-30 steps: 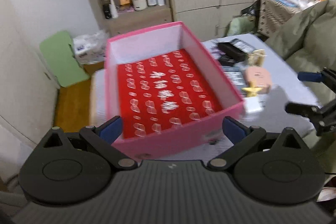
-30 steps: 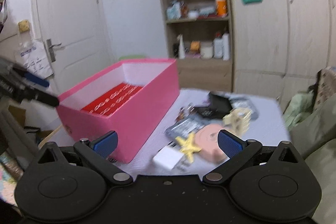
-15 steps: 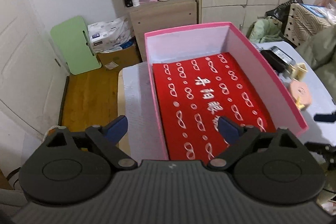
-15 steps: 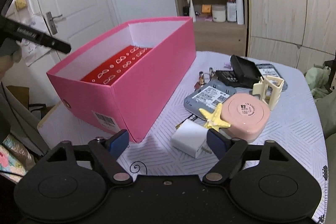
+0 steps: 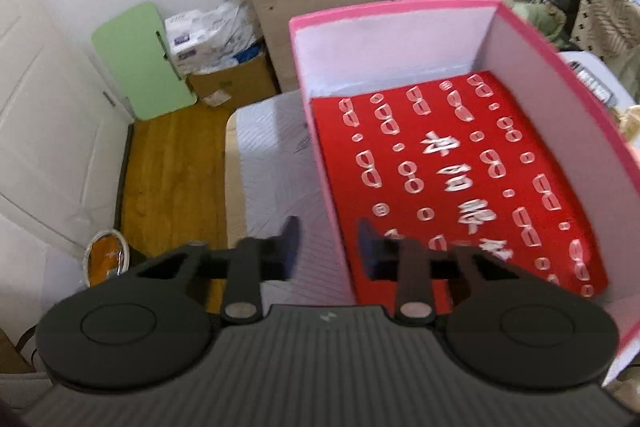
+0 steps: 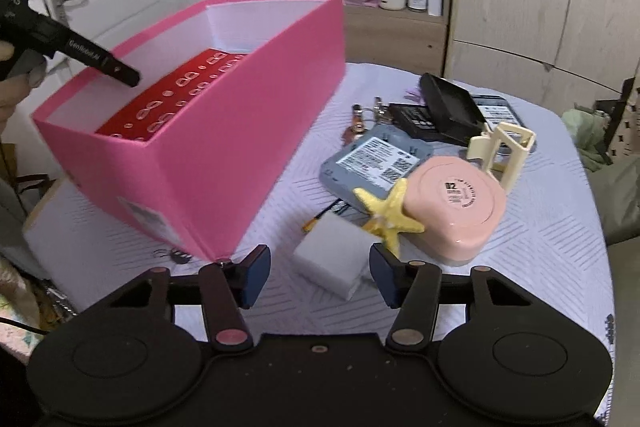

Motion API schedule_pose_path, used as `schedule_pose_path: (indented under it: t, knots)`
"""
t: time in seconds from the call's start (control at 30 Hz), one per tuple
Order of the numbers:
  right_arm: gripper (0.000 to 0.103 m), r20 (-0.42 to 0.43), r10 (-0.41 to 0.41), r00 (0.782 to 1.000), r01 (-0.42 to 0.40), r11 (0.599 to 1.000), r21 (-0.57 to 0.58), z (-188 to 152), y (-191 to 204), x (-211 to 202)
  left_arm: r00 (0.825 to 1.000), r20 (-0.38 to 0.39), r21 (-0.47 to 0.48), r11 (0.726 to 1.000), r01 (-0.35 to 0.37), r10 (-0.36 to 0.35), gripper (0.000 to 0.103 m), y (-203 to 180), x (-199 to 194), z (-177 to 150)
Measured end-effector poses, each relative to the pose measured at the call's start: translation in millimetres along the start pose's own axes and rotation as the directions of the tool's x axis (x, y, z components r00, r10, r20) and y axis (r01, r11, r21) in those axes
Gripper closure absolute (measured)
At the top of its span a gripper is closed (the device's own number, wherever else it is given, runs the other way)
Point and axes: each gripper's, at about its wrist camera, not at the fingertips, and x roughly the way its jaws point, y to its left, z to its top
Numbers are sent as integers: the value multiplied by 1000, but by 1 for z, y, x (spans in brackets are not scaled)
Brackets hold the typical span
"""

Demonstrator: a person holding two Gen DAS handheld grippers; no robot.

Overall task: Organize rigid objects
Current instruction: 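Clamp the pink box side wall with the left tool while the right tool grasps the white charger, then carry the white charger into the pink box and open the right tool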

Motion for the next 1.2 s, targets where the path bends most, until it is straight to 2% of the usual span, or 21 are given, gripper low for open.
schedule_pose_path:
  t: [0.07,0.1,0.13,0.17,0.23,0.3,0.4,0.53,0.7,0.87,0.97,1.07,1.13,1.2]
  knots:
    - [42,-14,-11,1000,11,1000,0,1,0,5,1000,-2,-13,1000,8,-8,81,4,5,-1]
    - [40,-17,-13,1000,13,1000,-3,2,1,8,999,-7,-18,999,40,-40,91,6,7,-2]
    - [40,-19,-21,1000,20,1000,-11,2,2,10,995,-21,-31,995,92,-93,93,8,9,-3]
    - [40,-13,-36,999,36,999,-26,2,3,12,994,-20,-52,993,107,-108,93,11,9,-4]
    - [39,-23,-77,997,76,997,-34,3,3,19,996,3,-33,995,91,-91,94,8,6,-7]
    - [37,-40,-78,996,77,997,-16,4,0,26,997,29,-26,997,73,-72,94,4,5,-11]
    - [41,-42,-86,995,85,996,-34,4,2,26,997,55,-33,998,58,-56,95,1,3,-13]
    - [42,-33,-31,999,31,999,18,7,-5,20,995,89,-49,998,50,-46,96,0,-2,-18]
    - [42,-10,21,1000,-20,997,69,9,-9,8,992,120,-116,991,65,-51,95,3,-7,-25]
    - [42,60,29,998,-35,995,89,21,-12,-17,988,140,-151,985,80,-59,94,5,-11,-31]
    - [42,132,49,990,-60,995,81,38,-11,-37,985,157,-175,979,101,-73,93,6,-11,-34]
    - [42,183,116,976,-125,992,37,67,-4,-49,981,169,-209,970,125,-90,92,11,-9,-36]
    - [42,193,182,964,-183,983,-11,93,8,-48,980,176,-228,964,136,-97,92,14,-8,-35]
    - [41,167,247,955,-242,969,-52,119,23,-40,979,181,-241,960,142,-99,92,15,-6,-35]
